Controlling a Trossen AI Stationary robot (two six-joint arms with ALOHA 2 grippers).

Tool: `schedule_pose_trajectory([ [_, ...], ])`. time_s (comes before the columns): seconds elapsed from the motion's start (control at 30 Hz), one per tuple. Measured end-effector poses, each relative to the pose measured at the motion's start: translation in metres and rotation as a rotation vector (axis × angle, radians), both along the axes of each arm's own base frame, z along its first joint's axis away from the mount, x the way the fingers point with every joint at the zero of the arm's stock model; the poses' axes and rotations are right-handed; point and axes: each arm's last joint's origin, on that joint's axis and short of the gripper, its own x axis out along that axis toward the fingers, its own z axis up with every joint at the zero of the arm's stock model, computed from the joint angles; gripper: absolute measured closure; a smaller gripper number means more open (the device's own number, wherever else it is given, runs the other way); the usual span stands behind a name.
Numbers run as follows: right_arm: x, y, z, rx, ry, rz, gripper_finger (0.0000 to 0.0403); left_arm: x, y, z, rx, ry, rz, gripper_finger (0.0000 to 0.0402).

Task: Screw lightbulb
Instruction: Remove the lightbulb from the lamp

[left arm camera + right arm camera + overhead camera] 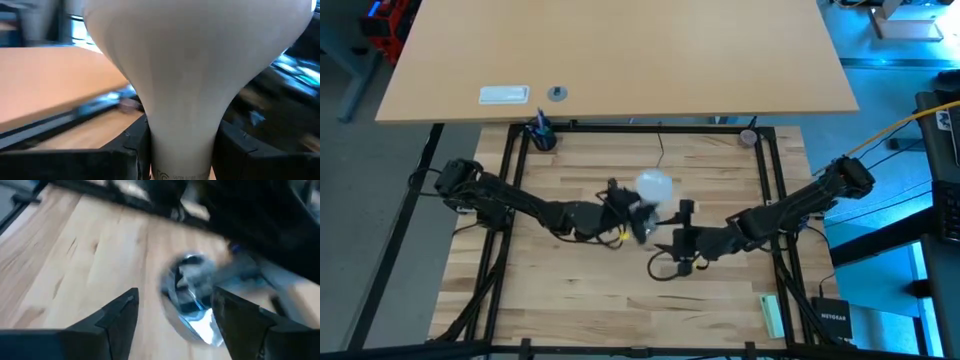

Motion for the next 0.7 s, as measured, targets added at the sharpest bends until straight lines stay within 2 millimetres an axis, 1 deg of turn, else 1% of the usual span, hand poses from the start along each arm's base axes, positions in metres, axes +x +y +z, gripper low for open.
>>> schedule_pose_trajectory([
  [0.1, -0.014, -0.001, -0.004, 0.039, 0.081, -0.005, 0.0168, -0.001, -0.011, -0.006, 0.04, 0.081, -0.127, 0.0266],
  [0.17, -0.024, -0.002, -0.013, 0.072, 0.083, -0.026, 0.0177, 0.0, -0.017, -0.016, 0.059, 0.157, -0.181, 0.0266],
  [0.23, -0.031, -0.002, -0.027, 0.098, 0.064, -0.051, 0.0185, 0.0, -0.021, -0.027, 0.07, 0.221, -0.21, 0.0266],
  [0.33, -0.037, -0.004, -0.052, 0.148, 0.031, -0.073, 0.0193, 0.002, -0.026, -0.044, 0.073, 0.27, -0.249, 0.0266],
  [0.47, -0.042, -0.007, -0.073, 0.252, -0.073, -0.071, 0.0196, 0.004, -0.033, -0.068, 0.03, 0.31, -0.289, 0.0266],
  [0.57, -0.045, -0.009, -0.079, 0.28, -0.136, -0.077, 0.0196, 0.007, -0.035, -0.082, -0.009, 0.329, -0.296, 0.0252],
  [0.7, -0.044, -0.009, -0.075, 0.285, -0.178, -0.065, 0.0196, 0.01, -0.038, -0.095, -0.033, 0.351, -0.304, 0.0236],
])
